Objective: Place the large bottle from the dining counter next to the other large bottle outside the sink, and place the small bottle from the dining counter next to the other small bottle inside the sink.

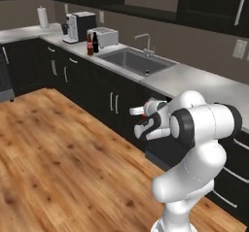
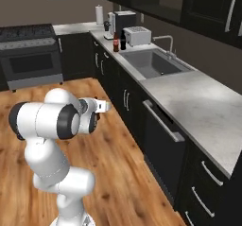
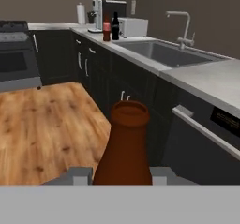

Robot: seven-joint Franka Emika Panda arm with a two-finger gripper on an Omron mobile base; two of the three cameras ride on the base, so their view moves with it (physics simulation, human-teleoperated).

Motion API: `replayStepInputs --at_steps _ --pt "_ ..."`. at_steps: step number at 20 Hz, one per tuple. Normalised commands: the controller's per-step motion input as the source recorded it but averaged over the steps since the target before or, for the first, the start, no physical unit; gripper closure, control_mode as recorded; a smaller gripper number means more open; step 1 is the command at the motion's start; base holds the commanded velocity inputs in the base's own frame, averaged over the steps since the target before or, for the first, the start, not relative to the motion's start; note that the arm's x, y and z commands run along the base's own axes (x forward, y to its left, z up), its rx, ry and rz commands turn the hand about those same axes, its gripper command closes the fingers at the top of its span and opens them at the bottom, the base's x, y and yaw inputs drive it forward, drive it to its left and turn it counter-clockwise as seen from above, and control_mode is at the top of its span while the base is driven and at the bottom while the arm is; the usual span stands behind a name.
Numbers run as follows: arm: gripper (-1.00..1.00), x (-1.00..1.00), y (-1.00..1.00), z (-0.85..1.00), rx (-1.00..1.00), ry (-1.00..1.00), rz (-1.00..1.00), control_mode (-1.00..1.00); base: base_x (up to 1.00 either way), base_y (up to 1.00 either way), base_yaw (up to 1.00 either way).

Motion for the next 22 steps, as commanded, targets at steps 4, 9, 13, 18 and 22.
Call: replayStepInputs --at_steps 4,9,13,18,22 --pt "1.0 0.0 0.0 0.0 0.0 0.0 0.0 1.0 0.78 0.0 -0.12" --pt "1.0 0.0 0.0 0.0 0.0 0.0 0.0 1.0 0.65 0.0 -0.14" --pt "1.0 0.0 0.0 0.0 0.0 0.0 0.0 1.0 0.61 0.0 -0.15" --pt "1.0 0.0 0.0 0.0 0.0 0.0 0.0 1.0 0.57 0.0 -0.16" --pt "1.0 0.0 0.0 0.0 0.0 0.0 0.0 1.0 0.54 0.01 -0.17"
